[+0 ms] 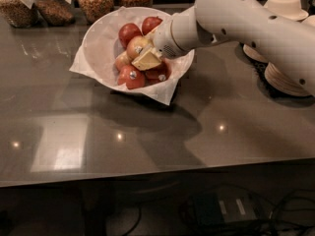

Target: Pick apple from white bowl

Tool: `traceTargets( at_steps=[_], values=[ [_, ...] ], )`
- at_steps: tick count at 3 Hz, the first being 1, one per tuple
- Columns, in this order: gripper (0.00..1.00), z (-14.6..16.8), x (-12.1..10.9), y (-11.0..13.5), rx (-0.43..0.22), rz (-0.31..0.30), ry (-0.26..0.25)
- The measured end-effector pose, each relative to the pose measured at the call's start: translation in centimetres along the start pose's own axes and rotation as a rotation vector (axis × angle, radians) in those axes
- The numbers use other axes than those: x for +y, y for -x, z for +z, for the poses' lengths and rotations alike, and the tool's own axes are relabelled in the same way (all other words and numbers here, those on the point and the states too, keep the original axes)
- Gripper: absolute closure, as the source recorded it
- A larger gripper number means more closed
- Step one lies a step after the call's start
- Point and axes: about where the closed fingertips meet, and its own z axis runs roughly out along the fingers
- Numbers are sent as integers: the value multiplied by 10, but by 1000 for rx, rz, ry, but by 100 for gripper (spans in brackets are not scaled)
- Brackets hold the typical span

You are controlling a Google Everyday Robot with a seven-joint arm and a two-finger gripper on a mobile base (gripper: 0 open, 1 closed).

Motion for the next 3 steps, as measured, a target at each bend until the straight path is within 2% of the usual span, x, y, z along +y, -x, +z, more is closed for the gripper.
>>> traceTargets(
  at_steps=[1, 2, 3],
  values=[
    [90, -2, 0, 5, -5, -9, 1],
    [100, -15, 0, 21, -15, -42, 7],
    [100, -37, -4, 35, -31, -63, 7]
  ],
)
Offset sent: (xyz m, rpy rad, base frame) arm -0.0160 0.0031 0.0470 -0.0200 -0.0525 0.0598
